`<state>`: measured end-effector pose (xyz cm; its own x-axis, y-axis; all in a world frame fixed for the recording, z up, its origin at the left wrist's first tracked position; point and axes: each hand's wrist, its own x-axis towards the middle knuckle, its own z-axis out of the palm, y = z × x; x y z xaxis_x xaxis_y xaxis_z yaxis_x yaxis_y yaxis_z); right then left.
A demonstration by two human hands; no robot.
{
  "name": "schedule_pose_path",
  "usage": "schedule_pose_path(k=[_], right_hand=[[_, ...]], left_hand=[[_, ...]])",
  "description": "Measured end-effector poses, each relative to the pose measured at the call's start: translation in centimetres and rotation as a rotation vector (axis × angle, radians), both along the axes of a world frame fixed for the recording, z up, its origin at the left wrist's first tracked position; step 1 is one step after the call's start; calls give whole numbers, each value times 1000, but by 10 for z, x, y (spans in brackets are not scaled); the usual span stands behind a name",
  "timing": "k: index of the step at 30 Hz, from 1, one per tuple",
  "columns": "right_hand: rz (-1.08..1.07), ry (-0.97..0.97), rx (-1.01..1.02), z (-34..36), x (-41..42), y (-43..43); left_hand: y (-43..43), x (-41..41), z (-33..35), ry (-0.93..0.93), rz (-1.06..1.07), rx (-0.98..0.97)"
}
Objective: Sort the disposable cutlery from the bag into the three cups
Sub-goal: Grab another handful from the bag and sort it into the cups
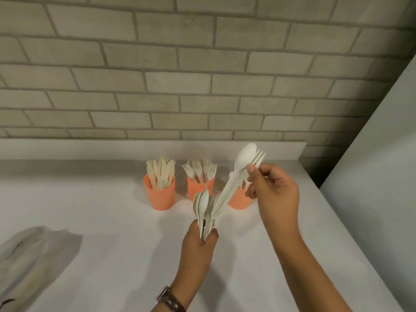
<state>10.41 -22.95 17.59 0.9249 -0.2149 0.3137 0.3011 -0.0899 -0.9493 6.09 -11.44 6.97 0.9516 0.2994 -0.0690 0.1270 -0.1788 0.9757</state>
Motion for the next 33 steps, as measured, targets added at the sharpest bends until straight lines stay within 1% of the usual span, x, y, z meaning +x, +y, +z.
schedule_pose_path(k=[3, 7, 12, 16, 19, 21, 24, 26, 29, 31, 33], right_hand=[[56, -73, -9, 22, 21, 2], [45, -82, 21, 25, 48, 22], [78, 32, 66, 9, 77, 39], [175, 115, 130, -4, 79, 47], [258, 184, 99, -22, 74, 57], [296, 232, 47, -36, 69, 65], [326, 283, -1, -53, 65, 72], [333, 313, -21, -59, 65, 72], [325, 367, -69, -62, 71, 68], [255, 322, -110, -60, 81, 63], [132, 152, -199, -52, 97, 58]], left_hand=[[5, 1, 2, 51, 27, -84], [24, 6, 10, 63, 67, -193], [53, 13, 16, 69, 125, -291], [69, 25, 23, 70, 205, -313], [78, 33, 30, 33, 177, -430], [81, 38, 35, 17, 102, -412], [77, 42, 38, 48, 25, -333], [73, 45, 33, 74, 60, -297], [76, 46, 24, 90, 166, -297], [82, 45, 19, 99, 221, -299], [88, 44, 17, 111, 246, -306]])
